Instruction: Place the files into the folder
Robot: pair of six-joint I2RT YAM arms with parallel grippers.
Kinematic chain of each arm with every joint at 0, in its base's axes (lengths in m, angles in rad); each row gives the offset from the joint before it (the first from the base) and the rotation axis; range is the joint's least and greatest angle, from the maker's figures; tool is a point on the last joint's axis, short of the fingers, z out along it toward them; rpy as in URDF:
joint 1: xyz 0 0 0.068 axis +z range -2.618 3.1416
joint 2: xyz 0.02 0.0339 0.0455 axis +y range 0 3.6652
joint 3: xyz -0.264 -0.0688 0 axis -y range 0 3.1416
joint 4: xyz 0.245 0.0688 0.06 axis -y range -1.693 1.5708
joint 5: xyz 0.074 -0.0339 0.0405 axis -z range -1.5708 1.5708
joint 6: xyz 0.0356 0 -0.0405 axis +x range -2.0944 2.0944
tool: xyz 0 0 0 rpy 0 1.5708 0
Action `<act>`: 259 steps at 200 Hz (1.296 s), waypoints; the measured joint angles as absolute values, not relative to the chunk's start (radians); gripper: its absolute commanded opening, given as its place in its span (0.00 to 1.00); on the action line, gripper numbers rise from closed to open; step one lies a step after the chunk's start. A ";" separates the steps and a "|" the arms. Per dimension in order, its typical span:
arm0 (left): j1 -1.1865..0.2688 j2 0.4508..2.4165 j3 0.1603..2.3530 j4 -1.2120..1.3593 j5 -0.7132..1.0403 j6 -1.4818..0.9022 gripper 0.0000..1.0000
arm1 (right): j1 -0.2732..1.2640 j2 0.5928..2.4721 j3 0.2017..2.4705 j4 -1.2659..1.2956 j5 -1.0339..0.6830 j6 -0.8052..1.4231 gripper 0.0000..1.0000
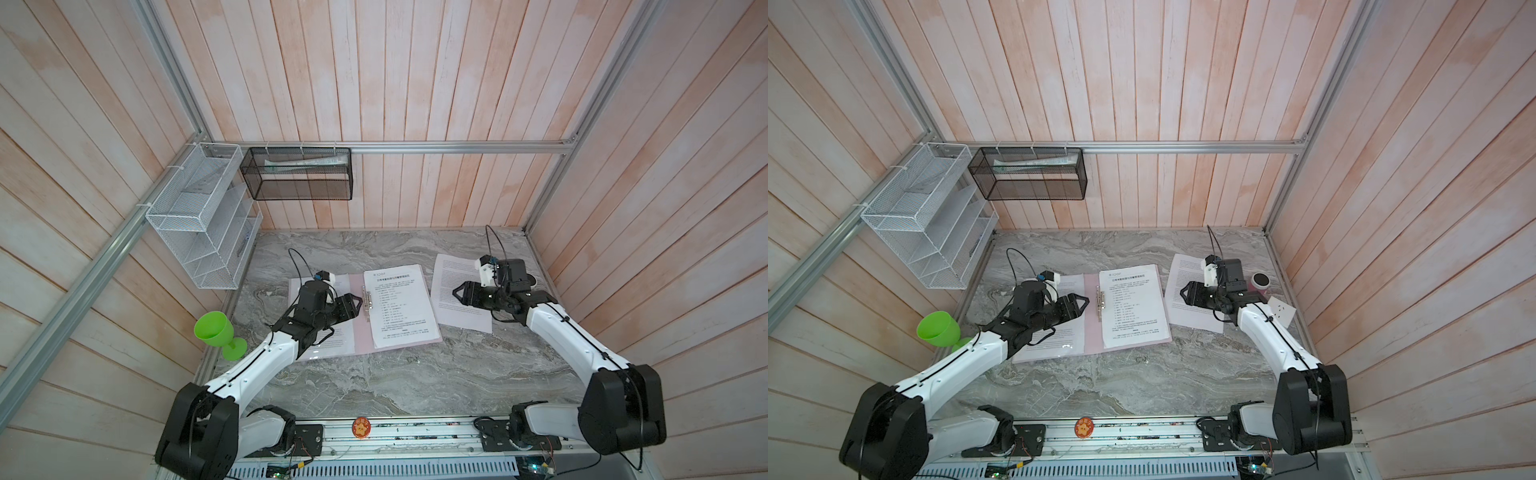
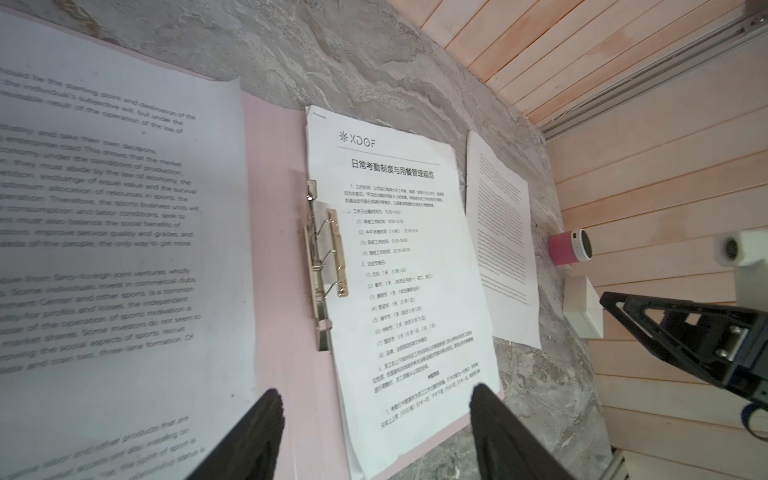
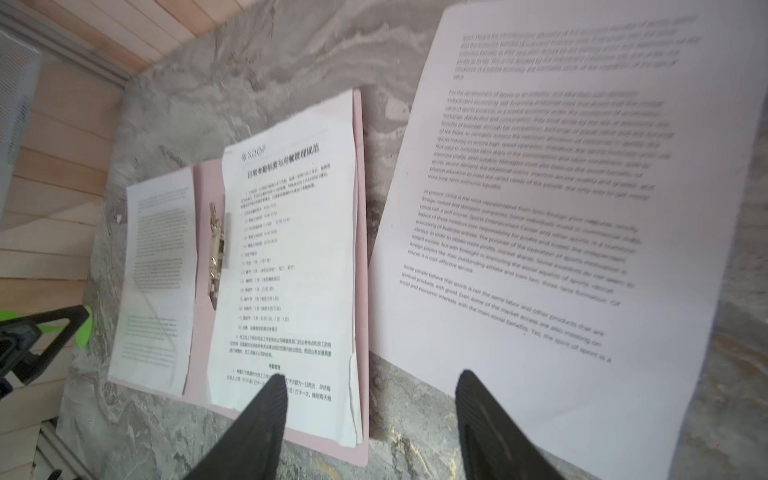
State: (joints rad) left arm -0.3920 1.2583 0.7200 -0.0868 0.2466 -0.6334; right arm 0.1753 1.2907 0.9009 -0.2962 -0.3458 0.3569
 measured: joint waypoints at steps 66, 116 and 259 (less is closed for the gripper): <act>-0.506 1.421 0.853 0.019 0.227 -0.579 1.00 | 0.169 1.303 0.879 -0.060 -0.187 0.336 0.68; -0.529 1.484 0.887 0.138 0.228 -0.548 1.00 | 0.125 1.327 0.786 0.093 -0.131 0.295 0.69; -0.540 1.526 1.043 0.056 0.251 -0.403 1.00 | -0.297 1.744 1.030 -0.009 -0.590 0.328 0.62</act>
State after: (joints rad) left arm -0.5400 1.5257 1.0428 0.0563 0.2512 -0.4026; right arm -0.2974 1.7443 1.0302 -0.0086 -0.5903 0.3279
